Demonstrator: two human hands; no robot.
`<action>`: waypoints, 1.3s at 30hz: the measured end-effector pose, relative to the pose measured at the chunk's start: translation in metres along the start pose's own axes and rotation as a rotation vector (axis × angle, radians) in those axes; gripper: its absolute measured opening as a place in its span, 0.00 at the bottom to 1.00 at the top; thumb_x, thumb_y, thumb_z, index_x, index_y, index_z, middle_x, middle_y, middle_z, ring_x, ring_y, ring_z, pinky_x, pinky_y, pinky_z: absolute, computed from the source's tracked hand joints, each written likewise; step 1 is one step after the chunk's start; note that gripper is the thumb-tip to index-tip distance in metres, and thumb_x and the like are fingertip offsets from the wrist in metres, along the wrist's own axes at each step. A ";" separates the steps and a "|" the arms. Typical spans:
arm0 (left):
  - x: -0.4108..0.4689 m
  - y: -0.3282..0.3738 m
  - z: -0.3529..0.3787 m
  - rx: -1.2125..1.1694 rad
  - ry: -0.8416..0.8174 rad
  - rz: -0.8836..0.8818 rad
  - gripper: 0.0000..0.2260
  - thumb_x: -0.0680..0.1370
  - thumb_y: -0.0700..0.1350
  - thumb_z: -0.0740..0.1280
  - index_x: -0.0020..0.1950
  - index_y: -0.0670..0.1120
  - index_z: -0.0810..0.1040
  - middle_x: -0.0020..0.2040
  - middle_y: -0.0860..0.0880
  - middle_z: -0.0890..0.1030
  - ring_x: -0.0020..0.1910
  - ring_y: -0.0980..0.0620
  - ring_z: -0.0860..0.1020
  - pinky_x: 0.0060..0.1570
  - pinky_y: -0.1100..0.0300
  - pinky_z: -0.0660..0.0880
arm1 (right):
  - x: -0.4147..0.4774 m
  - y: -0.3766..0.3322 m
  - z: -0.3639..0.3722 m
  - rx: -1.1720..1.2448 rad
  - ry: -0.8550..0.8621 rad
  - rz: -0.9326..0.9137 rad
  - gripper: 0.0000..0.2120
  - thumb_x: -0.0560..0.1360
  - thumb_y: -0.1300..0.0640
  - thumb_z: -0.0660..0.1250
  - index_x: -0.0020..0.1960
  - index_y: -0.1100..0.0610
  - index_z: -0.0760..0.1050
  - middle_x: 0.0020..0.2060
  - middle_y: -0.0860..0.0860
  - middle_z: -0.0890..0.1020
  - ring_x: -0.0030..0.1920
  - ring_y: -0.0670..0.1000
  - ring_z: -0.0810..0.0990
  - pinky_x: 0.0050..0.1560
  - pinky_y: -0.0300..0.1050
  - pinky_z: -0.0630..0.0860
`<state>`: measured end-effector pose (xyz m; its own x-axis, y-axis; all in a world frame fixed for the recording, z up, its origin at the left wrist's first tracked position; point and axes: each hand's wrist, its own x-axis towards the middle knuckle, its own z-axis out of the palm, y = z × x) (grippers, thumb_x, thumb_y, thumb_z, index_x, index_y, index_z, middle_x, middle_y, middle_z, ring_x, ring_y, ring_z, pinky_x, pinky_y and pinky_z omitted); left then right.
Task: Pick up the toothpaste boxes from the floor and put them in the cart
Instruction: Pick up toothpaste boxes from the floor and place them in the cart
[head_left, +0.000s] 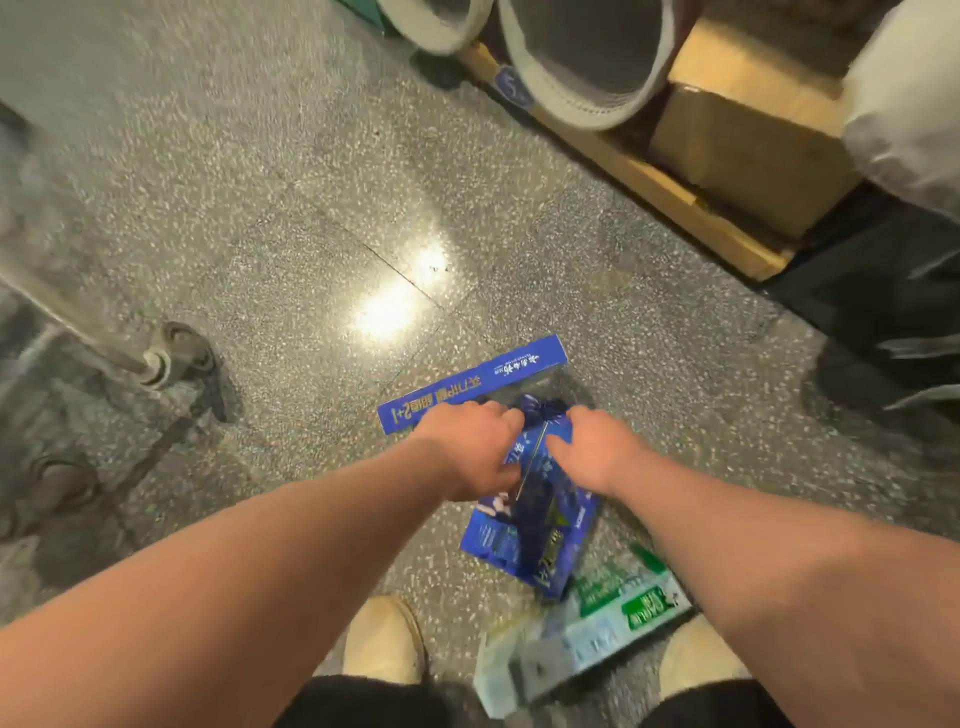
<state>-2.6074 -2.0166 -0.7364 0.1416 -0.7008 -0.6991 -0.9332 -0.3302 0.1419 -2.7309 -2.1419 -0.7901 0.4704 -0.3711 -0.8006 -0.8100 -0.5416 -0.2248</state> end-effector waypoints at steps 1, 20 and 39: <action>0.010 -0.004 0.006 0.007 0.018 -0.014 0.20 0.80 0.60 0.62 0.65 0.48 0.70 0.61 0.46 0.76 0.59 0.42 0.78 0.47 0.50 0.71 | 0.013 0.002 0.004 -0.024 0.022 -0.007 0.24 0.79 0.43 0.62 0.67 0.60 0.69 0.65 0.62 0.74 0.65 0.63 0.74 0.64 0.53 0.71; 0.028 0.028 0.082 -0.122 0.026 -0.145 0.17 0.80 0.58 0.64 0.60 0.47 0.70 0.57 0.46 0.75 0.56 0.41 0.78 0.43 0.52 0.68 | 0.063 0.037 0.050 0.025 0.110 0.178 0.47 0.51 0.46 0.83 0.64 0.62 0.72 0.56 0.57 0.79 0.54 0.57 0.81 0.52 0.47 0.81; 0.021 0.038 0.082 -0.242 -0.010 -0.227 0.39 0.64 0.81 0.63 0.59 0.51 0.66 0.51 0.51 0.78 0.53 0.45 0.80 0.47 0.50 0.73 | 0.048 0.006 0.007 0.116 0.081 0.066 0.41 0.59 0.41 0.80 0.66 0.57 0.73 0.59 0.56 0.80 0.55 0.57 0.81 0.50 0.46 0.76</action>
<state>-2.6667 -1.9915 -0.8030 0.3328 -0.5863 -0.7386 -0.7723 -0.6189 0.1432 -2.7157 -2.1578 -0.8332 0.4381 -0.4652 -0.7692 -0.8728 -0.4249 -0.2401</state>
